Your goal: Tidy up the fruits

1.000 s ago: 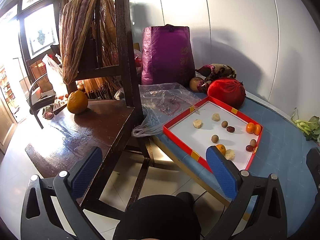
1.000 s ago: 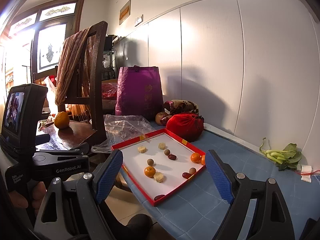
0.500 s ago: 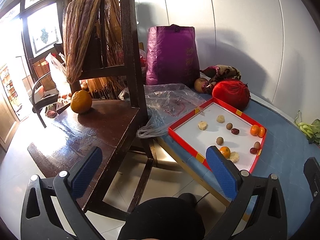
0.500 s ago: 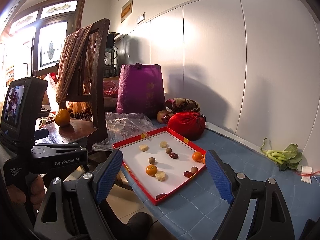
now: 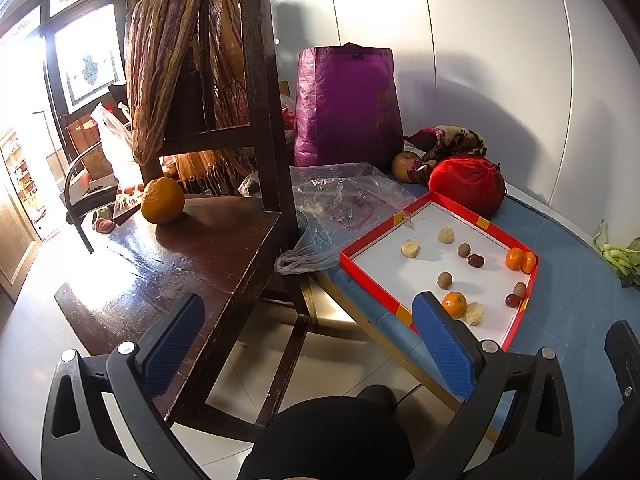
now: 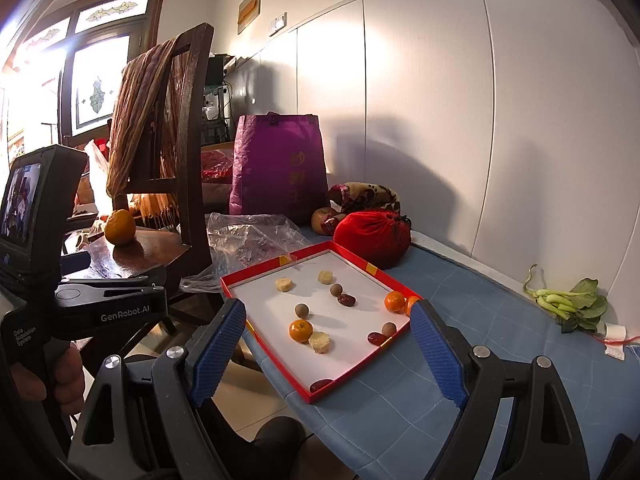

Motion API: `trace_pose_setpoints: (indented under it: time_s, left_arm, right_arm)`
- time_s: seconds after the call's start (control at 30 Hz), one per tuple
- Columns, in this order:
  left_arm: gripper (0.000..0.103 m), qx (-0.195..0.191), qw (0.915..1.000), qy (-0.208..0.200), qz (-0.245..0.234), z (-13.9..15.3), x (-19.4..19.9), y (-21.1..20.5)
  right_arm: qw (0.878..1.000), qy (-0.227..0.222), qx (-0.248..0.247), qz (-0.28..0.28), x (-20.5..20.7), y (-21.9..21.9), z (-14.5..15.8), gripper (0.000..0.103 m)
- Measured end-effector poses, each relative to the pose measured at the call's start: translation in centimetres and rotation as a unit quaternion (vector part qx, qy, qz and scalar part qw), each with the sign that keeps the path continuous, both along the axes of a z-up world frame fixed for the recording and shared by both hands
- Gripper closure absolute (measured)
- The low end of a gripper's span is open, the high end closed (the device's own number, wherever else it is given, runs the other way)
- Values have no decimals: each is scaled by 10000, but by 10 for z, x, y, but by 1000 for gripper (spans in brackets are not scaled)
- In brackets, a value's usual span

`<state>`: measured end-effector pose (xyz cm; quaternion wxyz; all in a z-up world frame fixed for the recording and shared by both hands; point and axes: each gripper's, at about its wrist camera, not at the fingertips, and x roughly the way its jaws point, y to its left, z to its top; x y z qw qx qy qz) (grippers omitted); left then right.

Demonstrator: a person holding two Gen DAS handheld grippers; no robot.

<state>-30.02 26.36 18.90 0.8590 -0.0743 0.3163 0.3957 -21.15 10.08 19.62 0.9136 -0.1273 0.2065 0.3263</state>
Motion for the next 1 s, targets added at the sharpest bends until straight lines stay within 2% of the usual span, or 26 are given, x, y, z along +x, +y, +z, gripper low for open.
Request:
trace_pose_setpoints:
  time_s: [0.5, 0.7, 1.0]
  left_arm:
    - [0, -77, 9999, 21, -114, -9, 7, -4]
    - [0, -8, 9995, 87, -316, -12, 19, -20]
    - [0, 123, 9982, -90, -584, 0, 27, -48]
  right_arm:
    - [9999, 87, -48, -94, 9, -3, -14, 17]
    - [9997, 158, 34, -208, 17, -17, -25, 17]
    - [9991, 178, 169, -340, 25, -43, -24, 17]
